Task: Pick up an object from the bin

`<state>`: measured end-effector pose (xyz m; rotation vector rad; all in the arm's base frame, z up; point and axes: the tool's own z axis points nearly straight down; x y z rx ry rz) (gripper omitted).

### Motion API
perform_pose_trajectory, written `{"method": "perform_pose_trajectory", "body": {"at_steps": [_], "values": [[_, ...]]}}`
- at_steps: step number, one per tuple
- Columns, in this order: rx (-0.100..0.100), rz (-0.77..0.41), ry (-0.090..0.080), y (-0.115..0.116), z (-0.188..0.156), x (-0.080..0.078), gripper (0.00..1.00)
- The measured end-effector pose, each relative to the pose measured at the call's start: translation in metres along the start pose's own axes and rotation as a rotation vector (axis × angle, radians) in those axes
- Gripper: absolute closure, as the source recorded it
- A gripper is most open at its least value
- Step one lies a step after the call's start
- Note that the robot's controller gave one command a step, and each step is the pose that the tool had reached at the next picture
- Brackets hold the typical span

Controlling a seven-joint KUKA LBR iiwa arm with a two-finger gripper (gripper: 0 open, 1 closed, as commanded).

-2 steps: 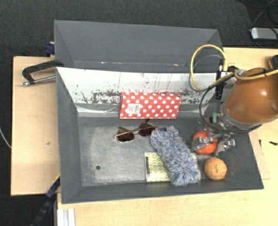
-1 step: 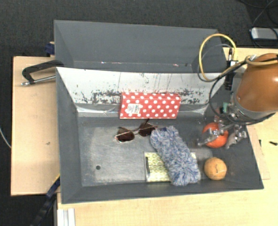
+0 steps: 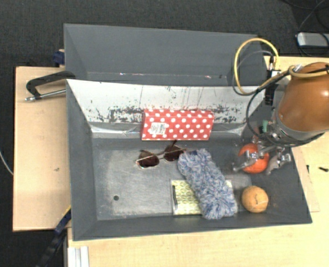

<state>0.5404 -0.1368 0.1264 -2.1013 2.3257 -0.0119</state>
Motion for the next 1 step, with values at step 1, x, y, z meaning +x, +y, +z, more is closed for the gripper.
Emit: {"method": "perform_pose_trajectory", "body": {"at_steps": [1], "values": [[-0.020, -0.008, -0.005, 0.0042, -0.0181, -0.0066, 1.00]]}}
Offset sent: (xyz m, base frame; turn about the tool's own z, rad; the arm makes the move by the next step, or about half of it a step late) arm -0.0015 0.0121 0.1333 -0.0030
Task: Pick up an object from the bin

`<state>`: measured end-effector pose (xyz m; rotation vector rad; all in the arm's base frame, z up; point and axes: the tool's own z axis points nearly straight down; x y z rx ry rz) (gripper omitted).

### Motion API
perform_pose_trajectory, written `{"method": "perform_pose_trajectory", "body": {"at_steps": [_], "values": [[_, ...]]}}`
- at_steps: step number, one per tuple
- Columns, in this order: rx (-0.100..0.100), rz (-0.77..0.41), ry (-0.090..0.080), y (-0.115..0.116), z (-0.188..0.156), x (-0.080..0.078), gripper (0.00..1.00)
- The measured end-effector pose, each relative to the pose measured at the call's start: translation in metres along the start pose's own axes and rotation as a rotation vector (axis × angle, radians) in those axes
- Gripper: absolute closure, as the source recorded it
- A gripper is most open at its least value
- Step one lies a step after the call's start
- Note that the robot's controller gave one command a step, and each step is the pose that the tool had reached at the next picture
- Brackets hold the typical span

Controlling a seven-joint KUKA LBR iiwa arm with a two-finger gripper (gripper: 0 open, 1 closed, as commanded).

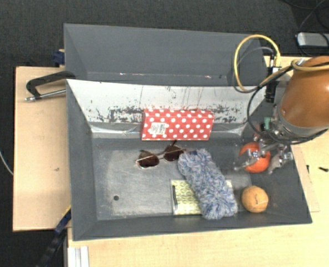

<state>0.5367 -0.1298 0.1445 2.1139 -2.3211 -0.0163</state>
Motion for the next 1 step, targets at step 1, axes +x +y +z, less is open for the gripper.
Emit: {"method": "perform_pose_trajectory", "body": {"at_steps": [1], "values": [[0.010, 0.003, 0.002, -0.0021, -0.0649, -0.0034, 1.00]]}}
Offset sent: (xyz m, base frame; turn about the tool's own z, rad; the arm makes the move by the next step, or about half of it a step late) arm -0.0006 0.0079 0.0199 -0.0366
